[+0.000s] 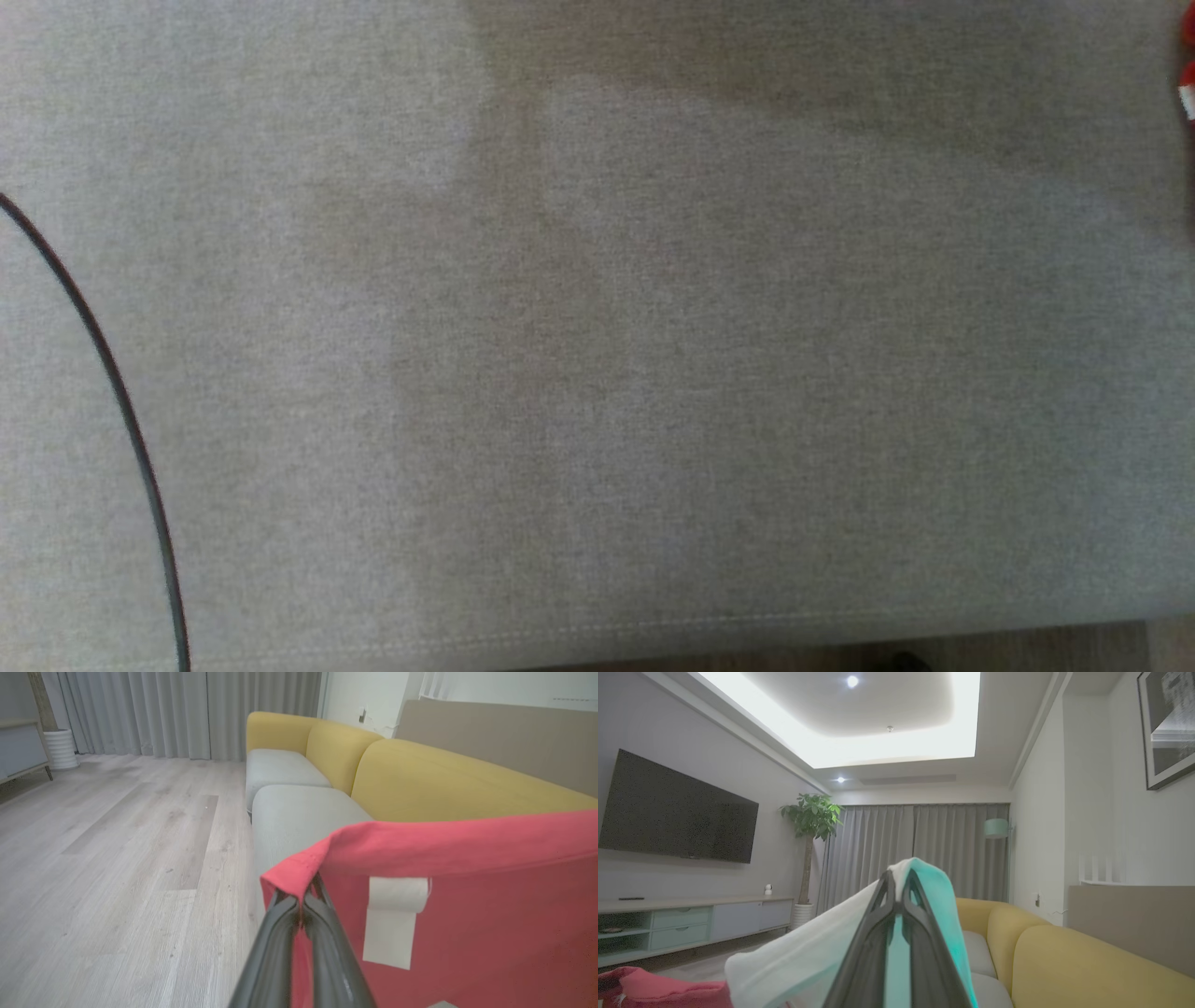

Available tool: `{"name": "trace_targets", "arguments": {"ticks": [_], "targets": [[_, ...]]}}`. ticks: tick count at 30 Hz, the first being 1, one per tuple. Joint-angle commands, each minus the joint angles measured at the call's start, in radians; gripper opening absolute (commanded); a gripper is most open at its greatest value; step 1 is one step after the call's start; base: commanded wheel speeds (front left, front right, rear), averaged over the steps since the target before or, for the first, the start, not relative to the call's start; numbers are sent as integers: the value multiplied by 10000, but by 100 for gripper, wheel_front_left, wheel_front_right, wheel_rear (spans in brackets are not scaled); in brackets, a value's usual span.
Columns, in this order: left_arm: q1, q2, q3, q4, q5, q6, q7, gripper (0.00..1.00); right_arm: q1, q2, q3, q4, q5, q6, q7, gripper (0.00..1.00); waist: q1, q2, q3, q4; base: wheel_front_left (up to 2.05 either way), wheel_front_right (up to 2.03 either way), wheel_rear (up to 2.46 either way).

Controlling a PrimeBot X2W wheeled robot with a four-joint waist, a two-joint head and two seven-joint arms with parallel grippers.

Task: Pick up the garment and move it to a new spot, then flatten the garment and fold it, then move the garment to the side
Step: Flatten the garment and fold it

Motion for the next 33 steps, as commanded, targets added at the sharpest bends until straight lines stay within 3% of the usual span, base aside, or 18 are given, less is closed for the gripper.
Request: {"name": "trace_targets", "arguments": {"ticks": [1, 8, 15, 22, 28, 33], "targets": [[-387, 301, -38, -44, -55, -75, -52, 0, -4, -27, 224, -68, 252, 77, -28, 0, -1, 0, 2, -23, 0, 0, 0], [1129, 288, -859, 304, -573, -185, 45, 0, 2060, -818, 1810, -598, 1611, 77, -6, 0, -1, 0, -646, -102, 0, 0, 0], [4428, 1012, -2558, -1141, -2259, -189, 1681, 0, 5186, -1921, 3432, -2131, 3087, 77, 674, 0, -1, 0, -2261, -168, 0, 0, 0], [8073, 2269, -3663, -3383, -4587, -190, 4069, 0, 8085, -3595, 5594, -4540, 4447, 77, 3929, 0, -1, 0, -4180, -298, 0, 0, 0], [9968, 3249, -4008, -4846, -5535, -182, 5813, 0, 9345, -4666, 6033, -5934, 5084, 77, 6057, 0, -1, 0, -4889, -442, 0, 0, 0], [11635, 4264, -4034, -6820, -6422, 430, 7109, 0, 10567, -5848, 6170, -7312, 5518, 77, 7796, 0, -1, 0, -5184, -495, 0, 0, 0]]}}
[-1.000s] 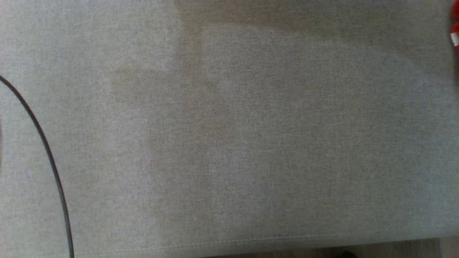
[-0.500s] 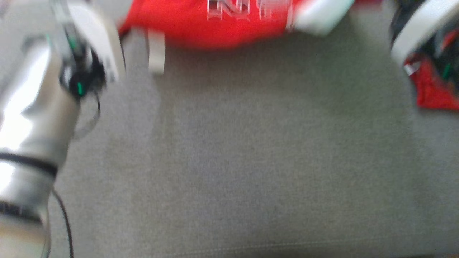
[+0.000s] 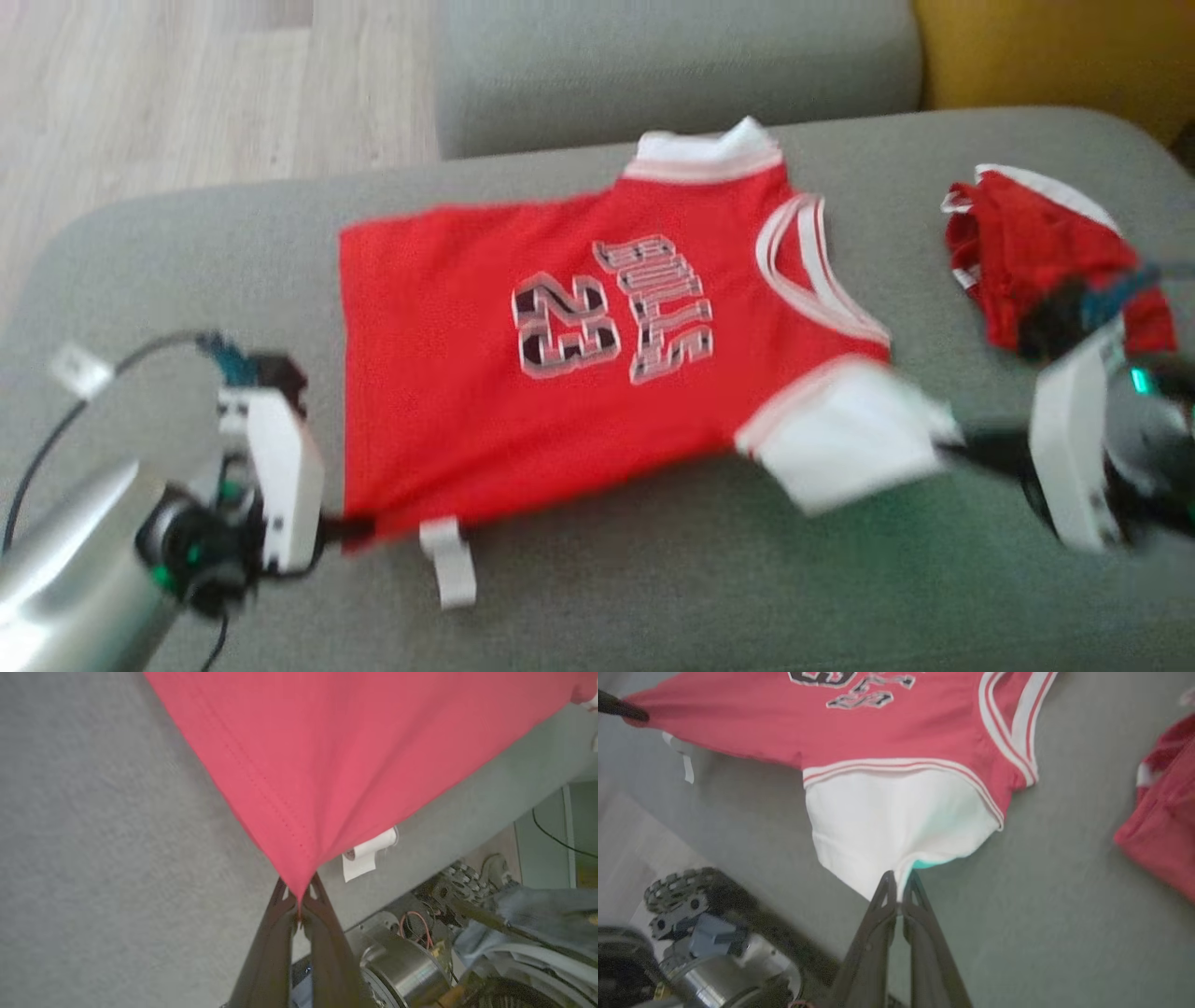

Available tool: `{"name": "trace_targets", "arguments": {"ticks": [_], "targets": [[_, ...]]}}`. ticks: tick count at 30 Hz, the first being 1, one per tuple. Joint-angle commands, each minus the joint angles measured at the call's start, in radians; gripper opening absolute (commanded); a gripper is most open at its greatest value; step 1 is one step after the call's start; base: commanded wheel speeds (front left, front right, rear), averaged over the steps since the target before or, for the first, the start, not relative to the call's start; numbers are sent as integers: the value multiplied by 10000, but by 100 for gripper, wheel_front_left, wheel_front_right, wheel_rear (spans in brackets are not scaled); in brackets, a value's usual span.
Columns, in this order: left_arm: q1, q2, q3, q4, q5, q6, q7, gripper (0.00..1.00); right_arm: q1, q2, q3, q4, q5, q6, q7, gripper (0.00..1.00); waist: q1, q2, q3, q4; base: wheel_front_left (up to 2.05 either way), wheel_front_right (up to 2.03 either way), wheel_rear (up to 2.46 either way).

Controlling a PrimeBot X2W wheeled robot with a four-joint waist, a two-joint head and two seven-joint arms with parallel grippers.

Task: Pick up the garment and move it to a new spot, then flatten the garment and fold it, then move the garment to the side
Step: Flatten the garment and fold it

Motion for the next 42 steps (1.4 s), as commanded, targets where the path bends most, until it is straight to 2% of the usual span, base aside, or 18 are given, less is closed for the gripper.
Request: {"name": "trace_targets", "arguments": {"ticks": [1, 8, 14, 19, 28, 35, 42], "targets": [[-441, 639, 575, -511, -128, 166, 66, 0, 250, -511, -158, -266, 131, 75, 195, 0, 1, -1, -78, -61, 0, 0, 0], [999, 1719, 619, -2861, -847, 1195, 930, 0, 1122, -1744, -285, -1802, 1062, 75, 1912, 0, 1, -1, -65, -47, 0, 0, 0], [926, 2145, 688, -3877, -1111, 1641, 1635, 0, 1077, -2032, -823, -2309, 1677, 75, 2629, 0, 1, -1, 207, 84, 0, 0, 0], [217, 2026, 641, -3843, -1214, 1678, 2348, 0, 533, -1591, -1376, -1679, 2010, 75, 3170, 0, 1, -1, 729, 258, 0, 0, 0], [-1292, 1291, 552, -2753, -1234, 1626, 3207, 0, -770, -206, -2145, 707, 2035, 75, 3919, 0, 1, -1, 1628, 531, 0, 0, 0], [-2270, 728, 608, -2046, -1174, 1639, 3407, 0, -1548, 799, -2560, 2452, 1550, 75, 3988, 0, 1, -1, 2155, 670, 0, 0, 0], [-2798, 253, 665, -1377, -1098, 1637, 3256, 0, -1847, 1595, -2796, 3462, 1248, 75, 3851, 0, 1, -1, 2463, 737, 0, 0, 0]]}}
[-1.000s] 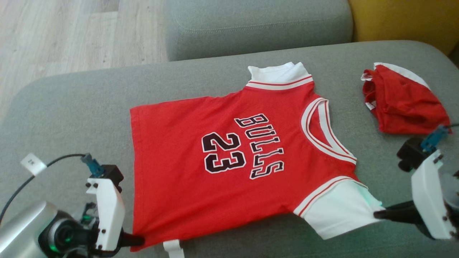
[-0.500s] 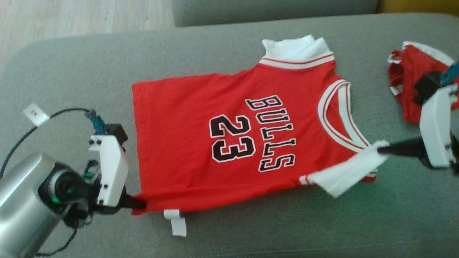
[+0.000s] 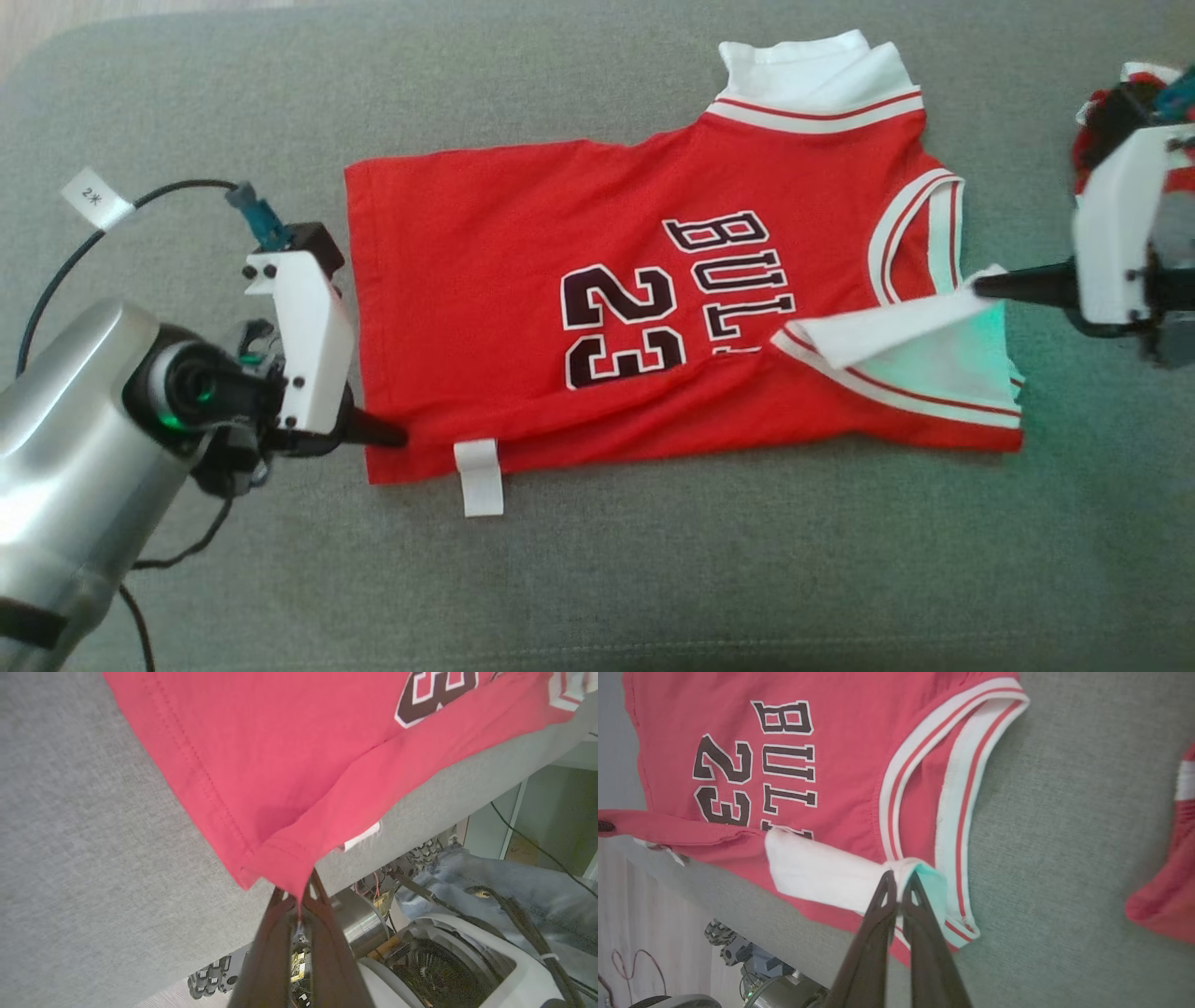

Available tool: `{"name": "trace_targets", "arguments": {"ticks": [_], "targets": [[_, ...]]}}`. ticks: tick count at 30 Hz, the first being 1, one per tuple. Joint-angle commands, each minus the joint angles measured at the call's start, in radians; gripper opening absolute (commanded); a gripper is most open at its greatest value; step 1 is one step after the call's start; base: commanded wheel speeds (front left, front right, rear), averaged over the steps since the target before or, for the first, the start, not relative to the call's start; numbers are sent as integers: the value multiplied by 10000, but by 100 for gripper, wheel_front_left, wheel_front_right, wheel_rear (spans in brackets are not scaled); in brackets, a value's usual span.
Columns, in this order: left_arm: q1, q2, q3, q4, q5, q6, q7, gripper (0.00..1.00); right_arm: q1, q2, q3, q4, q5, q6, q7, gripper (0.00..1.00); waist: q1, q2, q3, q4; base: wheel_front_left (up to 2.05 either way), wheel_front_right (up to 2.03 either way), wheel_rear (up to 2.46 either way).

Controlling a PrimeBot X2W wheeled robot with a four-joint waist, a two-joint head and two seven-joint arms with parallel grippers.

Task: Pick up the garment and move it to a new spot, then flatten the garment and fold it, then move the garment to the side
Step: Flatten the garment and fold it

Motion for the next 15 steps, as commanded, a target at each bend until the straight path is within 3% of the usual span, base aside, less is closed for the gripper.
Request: {"name": "trace_targets", "arguments": {"ticks": [1, 6, 7, 8, 9, 10, 11, 15], "targets": [[-633, 287, 651, -69, 78, -7, -133, 0, -132, -26, -207, -17, -100, 75, -124, 0, 0, 0, 52, 11, 0, 0, 0], [-710, -27, 878, 415, -41, -56, -553, 0, -127, 397, -328, 236, -350, 75, -534, 0, 0, 0, 86, -13, 0, 0, 0], [-724, -51, 911, 522, 2, -67, -686, 27, -107, 448, -349, 295, -379, 75, -606, 0, 0, 0, 72, -16, 0, 0, 0], [-731, -85, 940, 632, 40, -72, -819, 76, -87, 487, -379, 382, -423, 75, -711, 0, 0, 0, 46, -19, 0, 0, 0], [-729, -125, 947, 736, 62, -98, -903, 100, -74, 533, -442, 507, -489, 75, -917, 7, 0, 0, 12, -21, 0, 0, 0], [-719, -153, 952, 821, 65, -152, -966, 100, -55, 604, -495, 600, -554, 75, -1130, 47, 0, 0, -34, -21, 0, 0, 0], [-713, -165, 959, 888, 91, -224, -1055, 100, -26, 670, -543, 662, -625, 75, -1369, 100, 0, 0, -99, -16, 0, 0, 0], [-743, 14, 947, 920, 682, -716, -1967, 100, 166, 849, -835, 646, -931, 75, -2786, 100, 0, 0, -423, -4, 0, 0, 0]]}}
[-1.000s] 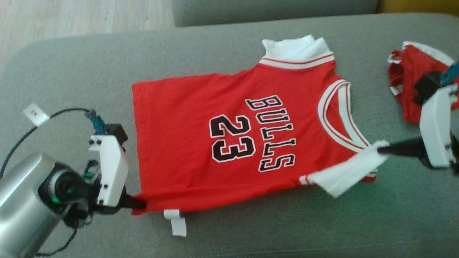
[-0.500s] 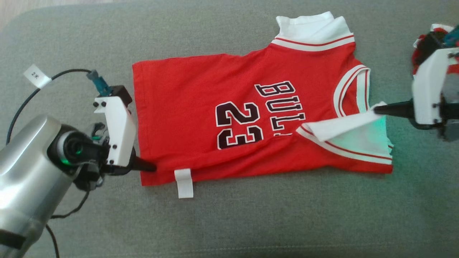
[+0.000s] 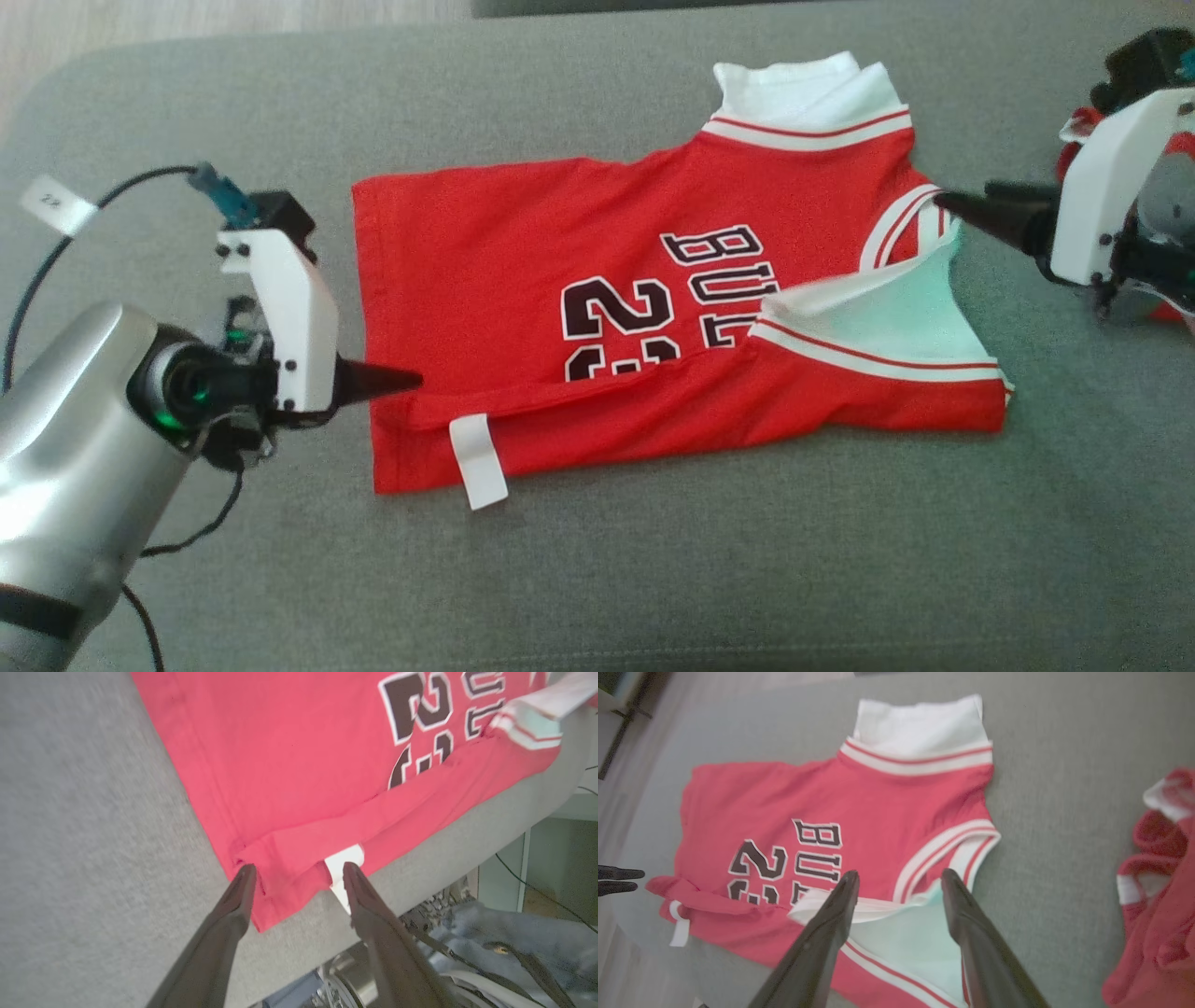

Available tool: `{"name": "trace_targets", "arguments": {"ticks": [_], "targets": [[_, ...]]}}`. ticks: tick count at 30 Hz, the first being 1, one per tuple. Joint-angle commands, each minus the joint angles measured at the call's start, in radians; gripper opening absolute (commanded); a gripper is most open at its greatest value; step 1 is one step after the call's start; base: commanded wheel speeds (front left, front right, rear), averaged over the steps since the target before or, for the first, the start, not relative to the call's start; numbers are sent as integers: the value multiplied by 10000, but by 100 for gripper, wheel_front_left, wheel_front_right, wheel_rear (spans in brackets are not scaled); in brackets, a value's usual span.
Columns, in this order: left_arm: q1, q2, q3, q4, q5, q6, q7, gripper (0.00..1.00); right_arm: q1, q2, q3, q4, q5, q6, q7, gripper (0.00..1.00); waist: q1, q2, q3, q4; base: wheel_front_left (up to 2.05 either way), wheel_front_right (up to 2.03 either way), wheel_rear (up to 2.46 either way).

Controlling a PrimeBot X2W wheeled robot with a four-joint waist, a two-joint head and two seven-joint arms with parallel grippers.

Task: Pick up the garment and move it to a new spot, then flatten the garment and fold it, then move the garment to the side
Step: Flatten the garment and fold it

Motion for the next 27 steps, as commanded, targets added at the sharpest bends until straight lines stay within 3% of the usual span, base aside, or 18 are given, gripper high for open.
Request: {"name": "trace_targets", "arguments": {"ticks": [1, 4, 7, 11, 15, 19, 22, 23, 27], "targets": [[-678, 533, 655, -217, 273, -132, -495, 100, 208, -90, -251, -243, -128, 75, -517, 100, 0, 0, -199, -1, 0, 0, 0], [-622, 796, 604, -379, 1328, -379, -1982, 100, 581, -85, -465, -503, -355, 75, -1752, 100, 0, 0, -511, -4, 0, 0, 0], [-337, 703, 947, -569, 2090, -153, -4071, 100, 1042, -133, -727, -820, -944, 75, -3497, 100, 0, 0, -839, 0, 0, 0, 0], [309, 740, 1169, -1053, 3510, 597, -6895, 100, 1710, -152, -1334, -877, -2498, 75, -6350, 100, 0, 0, -1271, -14, 0, 0, 0], [1324, 708, 1314, -1841, 4594, 1554, -9262, 100, 2838, 317, -2600, -486, -3805, 75, -8645, 100, 0, 0, -1593, -24, 0, 0, 0], [2498, 627, 1475, -2589, 5297, 2563, -11061, 100, 4160, 1111, -4246, -538, -5218, 75, -9228, 100, 0, 0, -1718, -74, 0, 0, 0], [3753, 353, 1614, -3197, 5605, 3442, -12176, 100, 5789, 2249, -5983, -1193, -6961, 75, -9296, 100, 0, 0, -1782, -136, 0, 0, 0], [3753, 353, 1614, -3197, 5605, 3442, -12176, 100, 5789, 2249, -5983, -1193, -6961, 75, -9296, 100, 0, 0, -1782, -136, 0, 0, 0], [4838, -162, 1854, -3629, 5945, 4146, -12545, 100, 7337, 3172, -7073, -1758, -8375, 75, -9220, 100, 0, 0, -1776, -140, 0, 0, 0]]}}
